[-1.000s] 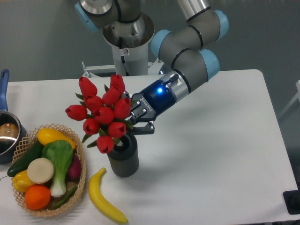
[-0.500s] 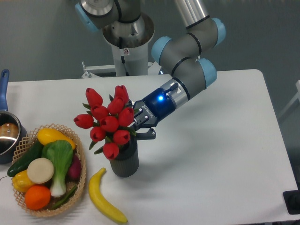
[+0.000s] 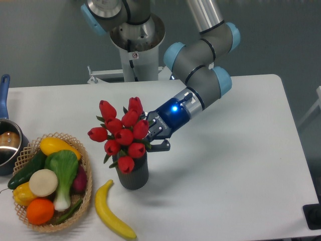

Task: Insert the flowers into the vase
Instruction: 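Lower the tulip stems down into the vase opening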

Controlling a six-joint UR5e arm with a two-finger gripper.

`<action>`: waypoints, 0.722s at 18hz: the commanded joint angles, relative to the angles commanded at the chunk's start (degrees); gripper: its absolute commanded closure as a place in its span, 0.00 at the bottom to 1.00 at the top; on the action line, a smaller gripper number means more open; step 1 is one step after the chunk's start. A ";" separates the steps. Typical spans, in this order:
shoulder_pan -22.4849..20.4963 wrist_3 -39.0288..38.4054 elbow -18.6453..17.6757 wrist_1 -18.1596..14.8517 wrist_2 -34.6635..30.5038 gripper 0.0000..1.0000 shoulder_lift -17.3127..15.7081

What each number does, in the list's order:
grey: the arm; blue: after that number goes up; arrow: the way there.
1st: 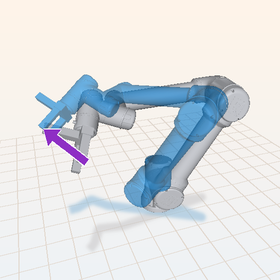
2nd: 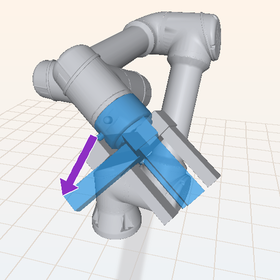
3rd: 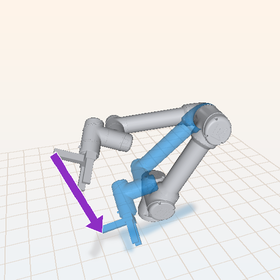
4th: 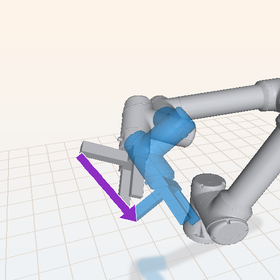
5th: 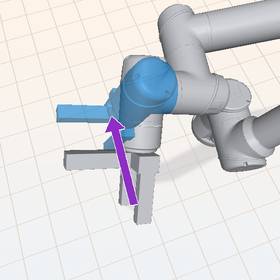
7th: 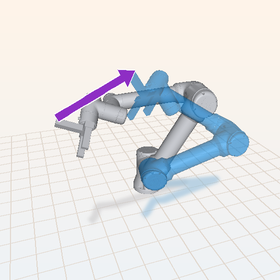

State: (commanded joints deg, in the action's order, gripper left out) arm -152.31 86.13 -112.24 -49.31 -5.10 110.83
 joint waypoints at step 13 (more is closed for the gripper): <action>-0.26 2.90 -0.70 0.09 -0.17 0.76 2.29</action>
State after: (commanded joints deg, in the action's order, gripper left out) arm -152.58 89.03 -112.94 -49.22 -5.27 113.11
